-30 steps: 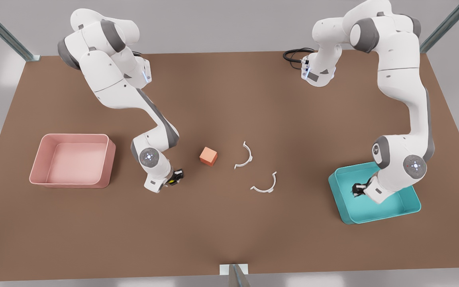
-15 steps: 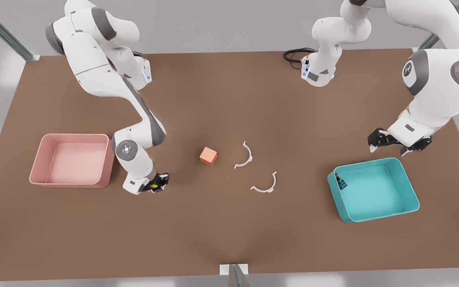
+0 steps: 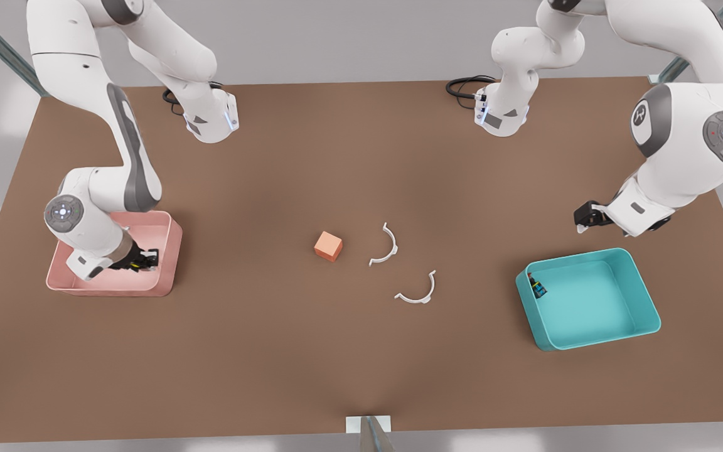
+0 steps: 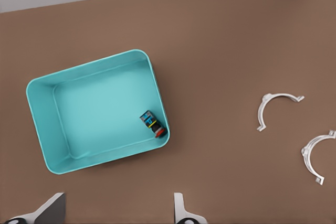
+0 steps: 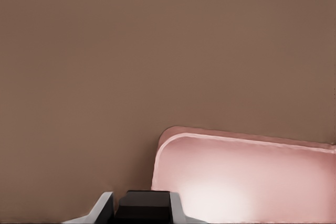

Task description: Place the red button in the blue storage box with the left arm, and place the yellow button in the pink storage box with the right arm

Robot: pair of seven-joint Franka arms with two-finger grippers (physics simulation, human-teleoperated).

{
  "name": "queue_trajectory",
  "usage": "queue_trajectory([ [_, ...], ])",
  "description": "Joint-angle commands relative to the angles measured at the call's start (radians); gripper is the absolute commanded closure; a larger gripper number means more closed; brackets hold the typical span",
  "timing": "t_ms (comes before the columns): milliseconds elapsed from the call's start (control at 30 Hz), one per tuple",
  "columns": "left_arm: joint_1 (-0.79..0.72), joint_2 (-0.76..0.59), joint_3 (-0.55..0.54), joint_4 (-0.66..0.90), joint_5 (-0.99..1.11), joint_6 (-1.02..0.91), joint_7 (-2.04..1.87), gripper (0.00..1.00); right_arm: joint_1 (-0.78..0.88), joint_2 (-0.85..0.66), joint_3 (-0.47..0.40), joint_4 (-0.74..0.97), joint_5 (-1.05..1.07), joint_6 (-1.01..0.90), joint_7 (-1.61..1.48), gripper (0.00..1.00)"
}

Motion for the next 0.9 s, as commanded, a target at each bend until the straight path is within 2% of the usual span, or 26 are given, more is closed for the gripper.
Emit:
queue_trajectory([
  [0, 0.000, -0.001, 0.000, 0.001, 0.000, -0.008, -0.039, 0.00, -0.045, -0.020, 0.013, -0.028, -0.015, -0.023, -0.226, 0.62],
  [67, 0.000, 0.004, 0.000, 0.001, 0.000, -0.008, -0.037, 0.00, -0.087, -0.063, 0.015, -0.081, -0.015, -0.025, -0.273, 0.62],
  [233, 0.000, 0.007, 0.000, 0.001, 0.003, -0.008, -0.037, 0.00, -0.161, -0.060, 0.020, -0.133, -0.011, -0.014, -0.327, 0.60],
  [267, 0.000, 0.007, 0.000, 0.001, 0.001, -0.008, -0.037, 0.00, -0.173, -0.054, 0.020, -0.136, -0.011, -0.016, -0.327, 0.49],
  [333, 0.000, 0.007, 0.000, 0.002, 0.000, -0.008, -0.036, 0.00, -0.174, -0.046, 0.016, -0.116, -0.012, -0.034, -0.347, 0.00],
  [400, 0.000, 0.007, 0.000, 0.002, 0.000, -0.008, -0.036, 0.00, -0.164, 0.016, 0.020, 0.022, -0.015, -0.163, -0.347, 0.00],
  [467, 0.000, 0.007, 0.000, 0.002, 0.000, -0.008, -0.037, 0.00, -0.141, 0.047, 0.038, 0.171, -0.015, -0.198, -0.338, 0.00],
  [533, 0.000, 0.007, 0.000, 0.002, -0.002, -0.008, -0.037, 0.00, 0.016, 0.067, 0.038, 0.370, -0.017, -0.198, -0.209, 0.00],
  [600, 0.000, 0.007, 0.000, 0.008, -0.002, -0.008, -0.039, 0.00, 0.169, 0.050, 0.039, 0.527, -0.011, -0.307, 0.068, 0.00],
  [633, 0.000, 0.016, -0.002, 0.020, -0.002, -0.009, -0.037, 0.00, 0.228, -0.121, -0.029, 0.444, 0.049, -0.384, 0.147, 0.00],
  [667, 0.000, 0.021, -0.002, 0.030, -0.002, -0.011, -0.037, 0.00, 0.301, -0.221, -0.106, 0.294, 0.066, -0.442, 0.159, 0.00],
  [700, -0.001, 0.021, -0.002, 0.030, -0.002, -0.011, -0.037, 0.00, 0.468, -0.111, -0.283, 0.516, 0.068, -0.678, 0.154, 0.00],
  [733, -0.001, 0.022, -0.002, 0.030, -0.002, -0.011, -0.037, 0.00, 0.473, -0.043, -0.290, 0.625, 0.069, -0.747, 0.145, 0.01],
  [800, -0.001, 0.022, -0.002, 0.031, -0.002, -0.011, -0.039, 0.00, 0.478, -0.066, -0.324, 0.581, 0.091, -0.709, 0.142, 0.01],
  [867, -0.001, 0.022, -0.002, 0.031, -0.002, -0.012, -0.037, 0.00, 0.487, -0.023, -0.341, 0.634, 0.109, -0.653, 0.142, 0.00],
])
